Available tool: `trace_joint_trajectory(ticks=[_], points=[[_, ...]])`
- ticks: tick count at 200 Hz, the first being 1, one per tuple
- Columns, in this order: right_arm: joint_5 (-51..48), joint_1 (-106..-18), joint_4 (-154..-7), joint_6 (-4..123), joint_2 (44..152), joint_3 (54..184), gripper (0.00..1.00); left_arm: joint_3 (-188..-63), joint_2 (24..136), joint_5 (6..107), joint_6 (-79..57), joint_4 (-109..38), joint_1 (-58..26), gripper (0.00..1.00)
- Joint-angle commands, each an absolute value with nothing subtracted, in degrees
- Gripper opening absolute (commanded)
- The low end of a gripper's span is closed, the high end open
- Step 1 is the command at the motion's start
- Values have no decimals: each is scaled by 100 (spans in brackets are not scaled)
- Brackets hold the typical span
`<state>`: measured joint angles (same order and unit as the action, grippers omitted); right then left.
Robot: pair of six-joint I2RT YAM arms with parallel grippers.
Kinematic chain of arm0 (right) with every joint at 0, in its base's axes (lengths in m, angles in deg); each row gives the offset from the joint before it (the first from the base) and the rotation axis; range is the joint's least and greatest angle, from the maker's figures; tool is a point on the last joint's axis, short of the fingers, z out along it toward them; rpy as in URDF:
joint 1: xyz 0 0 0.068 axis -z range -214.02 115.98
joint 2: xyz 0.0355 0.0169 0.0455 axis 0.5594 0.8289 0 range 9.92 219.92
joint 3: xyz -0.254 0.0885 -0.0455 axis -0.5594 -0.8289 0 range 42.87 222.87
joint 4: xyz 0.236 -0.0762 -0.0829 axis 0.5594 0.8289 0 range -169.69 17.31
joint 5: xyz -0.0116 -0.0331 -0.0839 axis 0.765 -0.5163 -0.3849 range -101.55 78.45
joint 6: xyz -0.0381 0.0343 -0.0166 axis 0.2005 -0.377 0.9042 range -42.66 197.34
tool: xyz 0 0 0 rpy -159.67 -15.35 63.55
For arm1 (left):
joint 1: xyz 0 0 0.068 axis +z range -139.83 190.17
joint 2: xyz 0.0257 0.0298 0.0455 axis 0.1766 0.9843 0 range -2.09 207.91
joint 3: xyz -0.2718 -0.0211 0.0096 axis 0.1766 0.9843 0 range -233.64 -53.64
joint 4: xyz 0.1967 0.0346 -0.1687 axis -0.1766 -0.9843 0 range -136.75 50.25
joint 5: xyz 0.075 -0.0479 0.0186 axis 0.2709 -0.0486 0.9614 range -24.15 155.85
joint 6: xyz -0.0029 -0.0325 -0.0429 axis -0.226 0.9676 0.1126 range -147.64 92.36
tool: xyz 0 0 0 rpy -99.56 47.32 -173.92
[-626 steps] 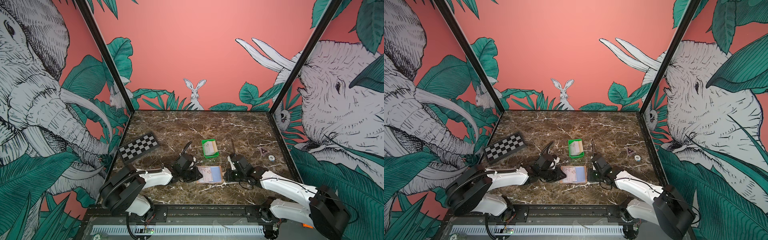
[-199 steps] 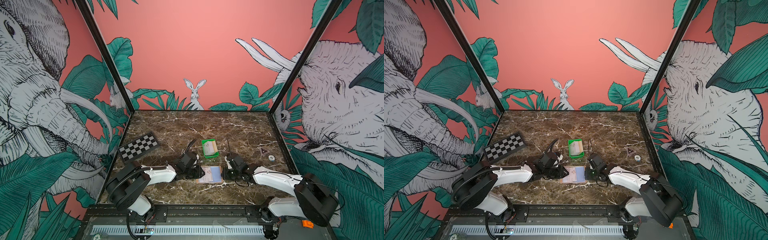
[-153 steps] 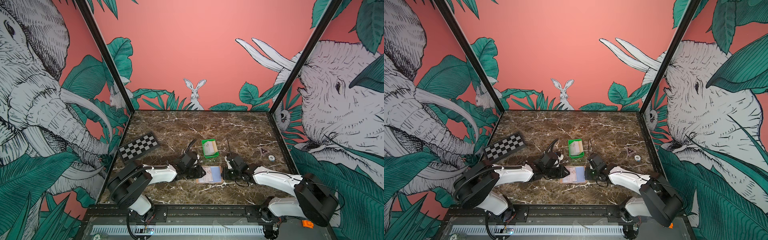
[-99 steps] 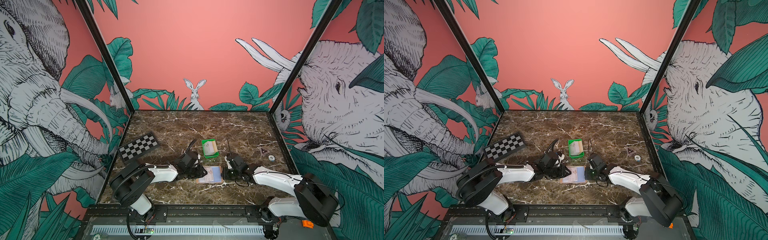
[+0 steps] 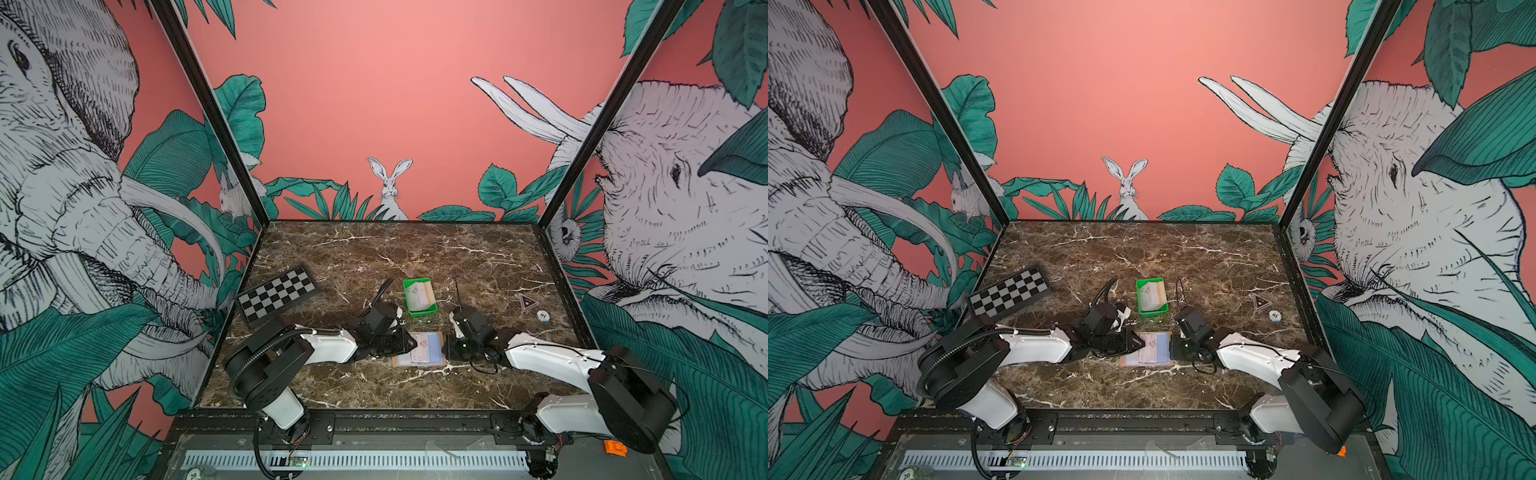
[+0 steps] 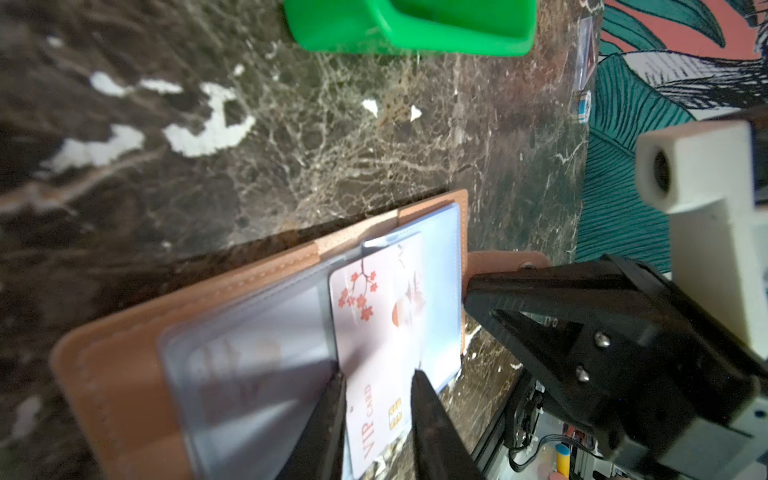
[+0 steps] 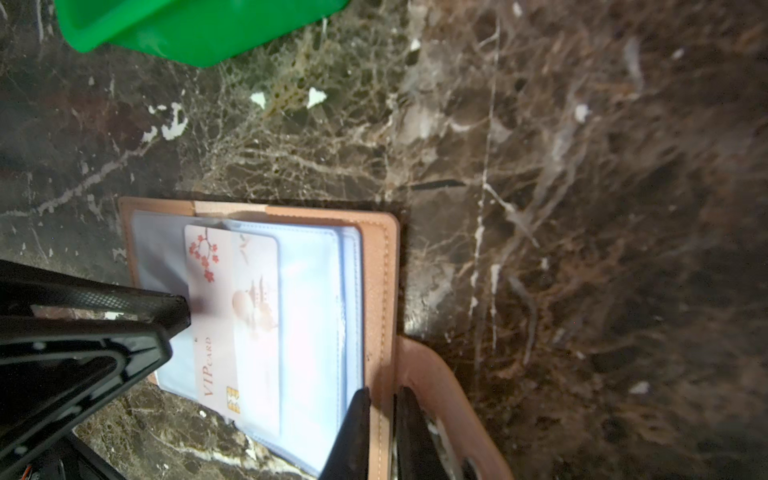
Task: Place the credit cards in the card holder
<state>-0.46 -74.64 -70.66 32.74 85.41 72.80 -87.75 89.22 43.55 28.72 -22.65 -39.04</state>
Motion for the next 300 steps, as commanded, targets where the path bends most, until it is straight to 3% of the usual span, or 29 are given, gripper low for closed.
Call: trace_joint_trajectory(ticks=[1,165,300], points=[[-106,-7491,-7157,3240,8503,7223,14,-8779,8941,4350,2892,-2120,-3940,29],[-151,-7490,-7177,3260,8497,7151,14,-8950,8602,4503,2351,-3023,-3949,31],[-153,-7492,-7232,3215,8428,7046,14,-9007,9080,4344,2730,-2316,-4107,32]])
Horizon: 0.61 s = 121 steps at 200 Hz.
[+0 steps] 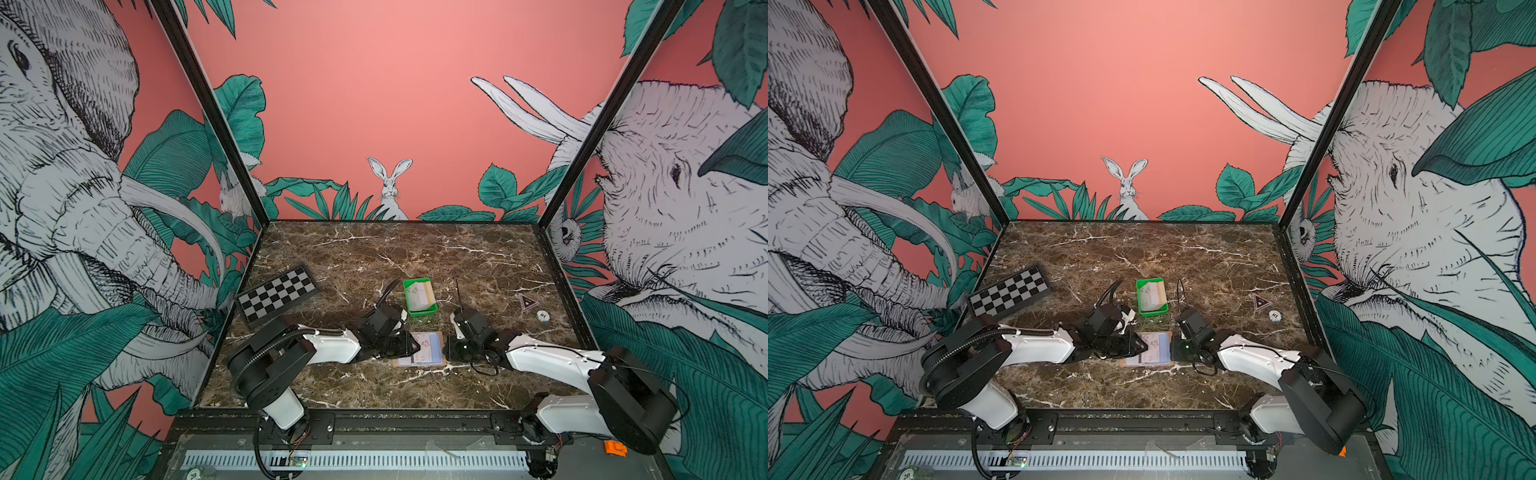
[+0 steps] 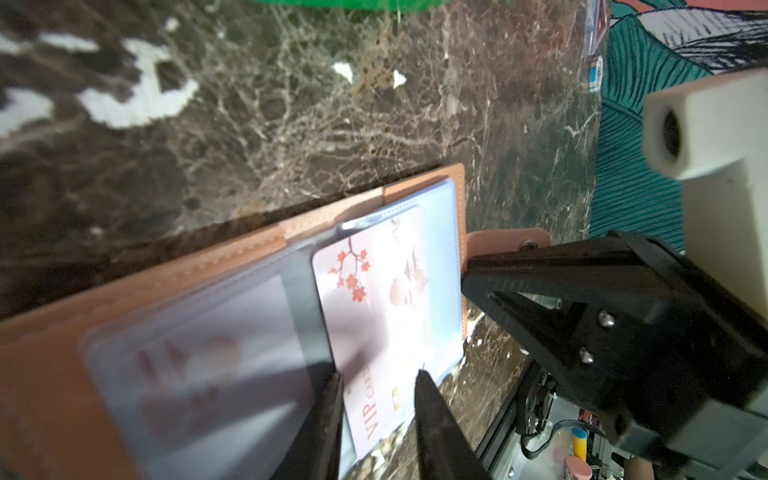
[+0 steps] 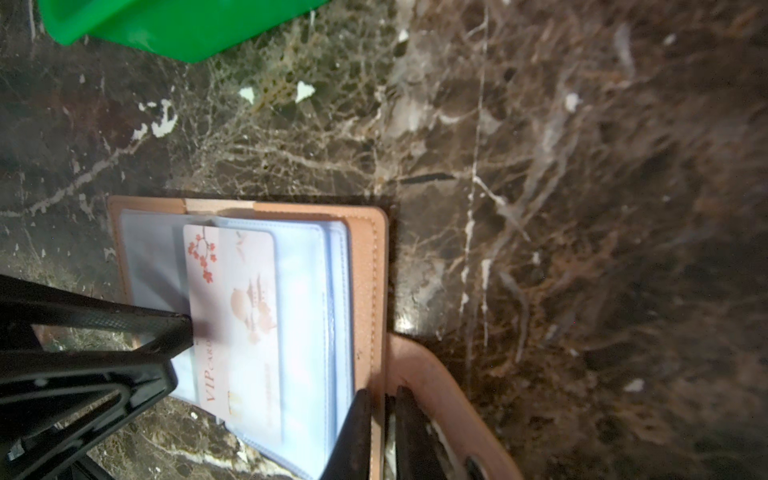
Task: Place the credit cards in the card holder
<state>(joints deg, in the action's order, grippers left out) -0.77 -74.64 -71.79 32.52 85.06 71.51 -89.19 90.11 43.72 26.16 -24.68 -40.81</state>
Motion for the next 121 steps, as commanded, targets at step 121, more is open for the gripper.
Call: trace_joint_trajectory(ticks=[121], points=[[-143,-7492,-7269,3207,8442,7039,13,-9161,9390,4197,2991,-1838,-4177,31]])
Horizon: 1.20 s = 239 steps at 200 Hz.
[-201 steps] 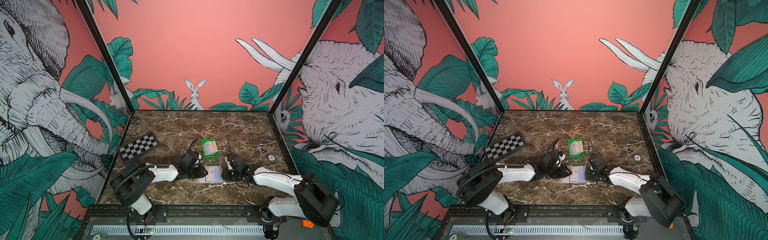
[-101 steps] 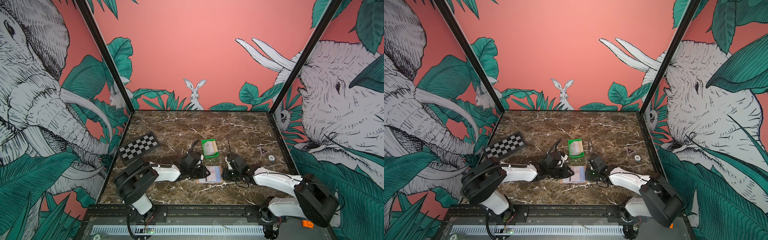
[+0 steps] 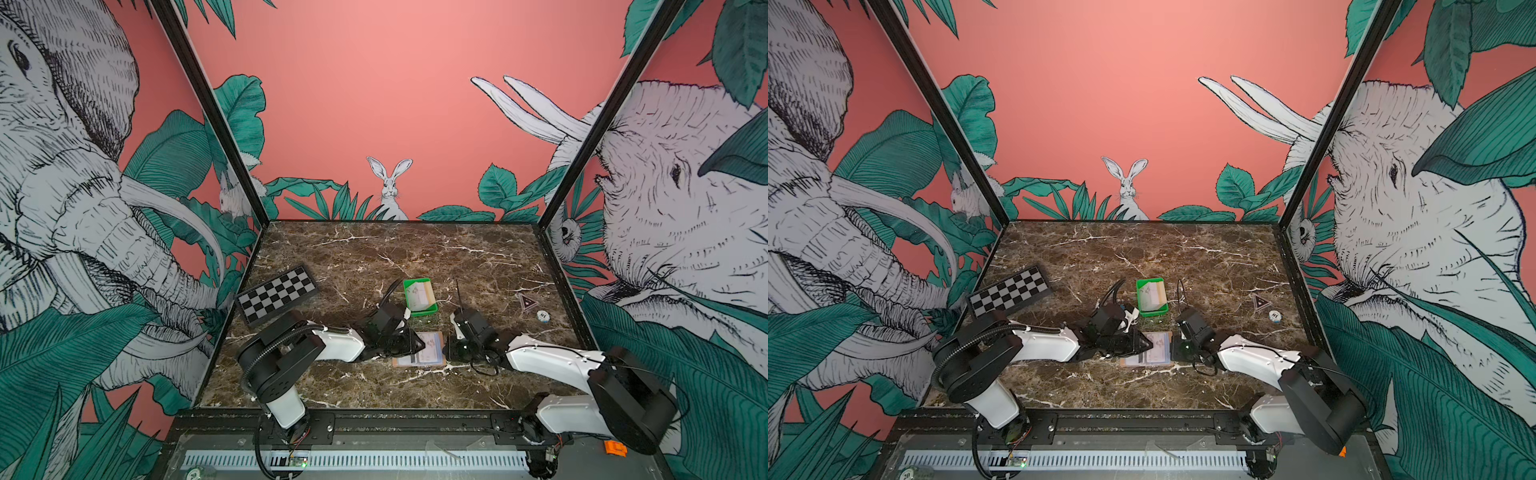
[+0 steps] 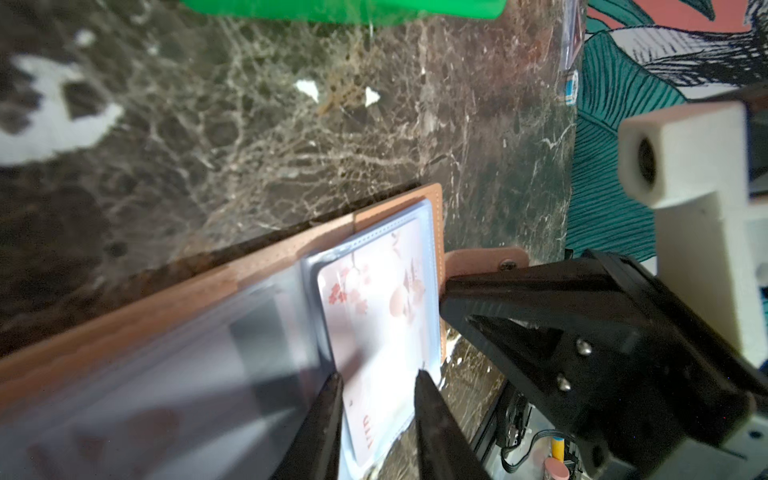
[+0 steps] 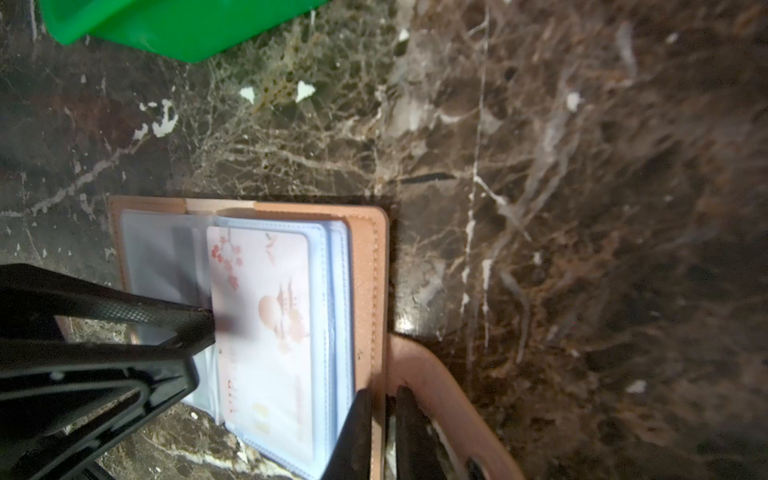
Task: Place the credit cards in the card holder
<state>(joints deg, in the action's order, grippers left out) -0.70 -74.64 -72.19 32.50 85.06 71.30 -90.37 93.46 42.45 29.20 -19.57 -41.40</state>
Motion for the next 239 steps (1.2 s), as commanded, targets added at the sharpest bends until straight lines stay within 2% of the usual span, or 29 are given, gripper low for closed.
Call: trace_joint_trajectory(ticks=[1,94,180,206,239], points=[[-144,-7495,-7267,3208,8439,7039,13,-9161,9394,4196,2996,-1835,-4177,31],[-144,-7496,-7154,3252,8383,7098,13,-9214,9377,4231,2954,-1953,-4204,31],[-158,-7497,-7038,3230,7860,7186,13,-9398,9279,4476,2604,-2687,-4261,20],[-130,-7490,-7067,3201,7847,7173,13,-9458,9318,4548,2564,-2842,-4290,10],[-71,-7496,-7168,3165,7847,7163,13,-9504,9325,4662,2507,-3061,-4326,6]])
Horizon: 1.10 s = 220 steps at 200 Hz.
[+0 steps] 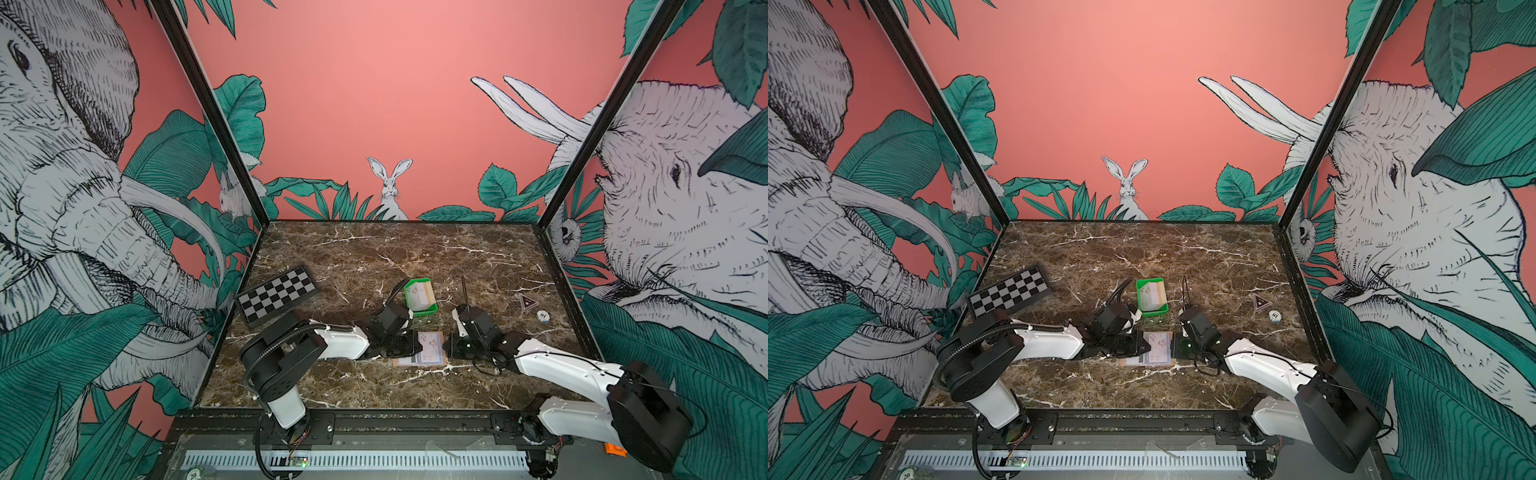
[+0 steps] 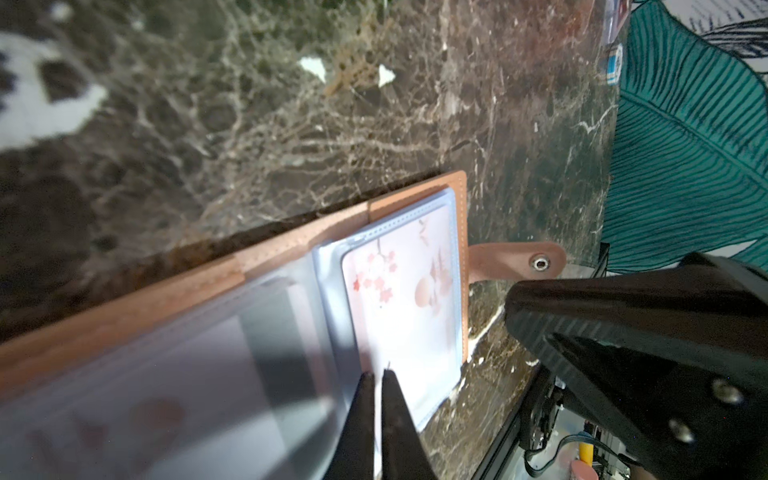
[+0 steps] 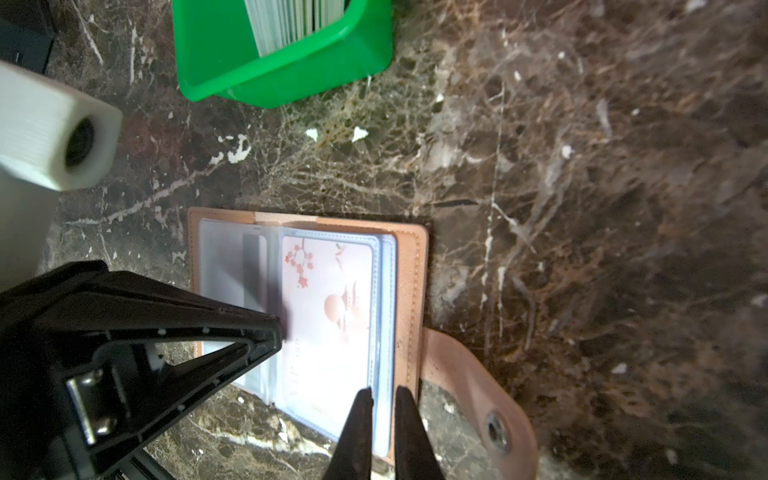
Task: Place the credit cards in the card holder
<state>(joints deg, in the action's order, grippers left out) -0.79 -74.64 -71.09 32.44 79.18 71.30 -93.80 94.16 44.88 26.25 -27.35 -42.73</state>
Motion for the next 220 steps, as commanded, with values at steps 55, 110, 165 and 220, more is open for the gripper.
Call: trace_joint_trajectory(ticks=[55,110,165,220], points=[[76,-7491,-7325,3104,7857,7161,14,-9645,9414,4818,2404,-3401,-4396,6],[433,-7489,-7711,3033,8072,7125,19,-9675,9485,4928,2387,-3614,-4439,4],[435,-7493,-7768,2970,8321,7134,19,-9658,9492,4994,2387,-3712,-4456,4],[505,-7497,-7881,2962,8449,7117,20,-9706,9567,4964,2403,-3701,-4482,4]])
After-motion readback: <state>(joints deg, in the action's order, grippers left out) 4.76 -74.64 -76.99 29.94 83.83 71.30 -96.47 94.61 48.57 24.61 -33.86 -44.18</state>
